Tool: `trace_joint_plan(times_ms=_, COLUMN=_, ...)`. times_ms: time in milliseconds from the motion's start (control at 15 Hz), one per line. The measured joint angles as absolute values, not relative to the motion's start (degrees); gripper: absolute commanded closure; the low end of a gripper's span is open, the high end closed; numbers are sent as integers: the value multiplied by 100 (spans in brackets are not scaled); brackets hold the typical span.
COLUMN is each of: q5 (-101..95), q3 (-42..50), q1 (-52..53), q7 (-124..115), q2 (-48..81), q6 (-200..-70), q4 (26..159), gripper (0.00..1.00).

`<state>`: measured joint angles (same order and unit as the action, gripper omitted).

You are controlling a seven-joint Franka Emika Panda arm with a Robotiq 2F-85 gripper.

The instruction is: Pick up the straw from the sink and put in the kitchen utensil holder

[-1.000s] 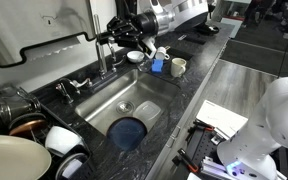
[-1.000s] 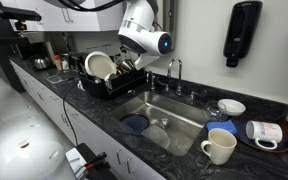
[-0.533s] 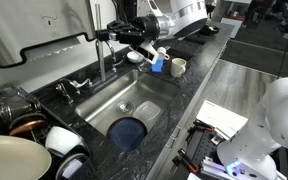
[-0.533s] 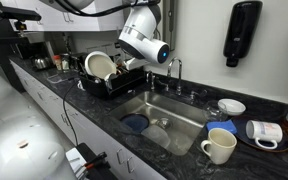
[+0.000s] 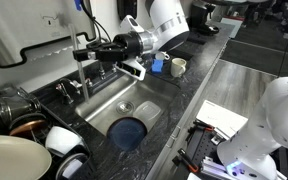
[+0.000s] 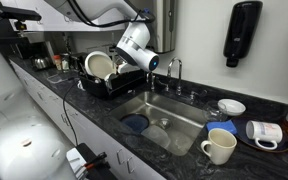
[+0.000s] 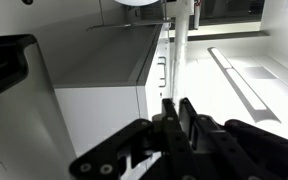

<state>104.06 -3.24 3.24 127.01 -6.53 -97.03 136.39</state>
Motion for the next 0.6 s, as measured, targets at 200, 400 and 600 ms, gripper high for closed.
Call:
trace_joint_plan(times_ms=200, q5=10579, q3=-432, q1=425, q7=12693, q2=-474, q6=-9687, q4=13483, gripper=97)
trace_joint_plan(times_ms=400, q5=10640, q3=-511, q1=511, q7=12675, q2=-397, q6=-9669, q4=13398, gripper=97)
trace_joint_plan(times_ms=600, q5=10673, q3=-588, q1=599, q7=12674, q2=-286, q6=-9597, q4=13380, gripper=97)
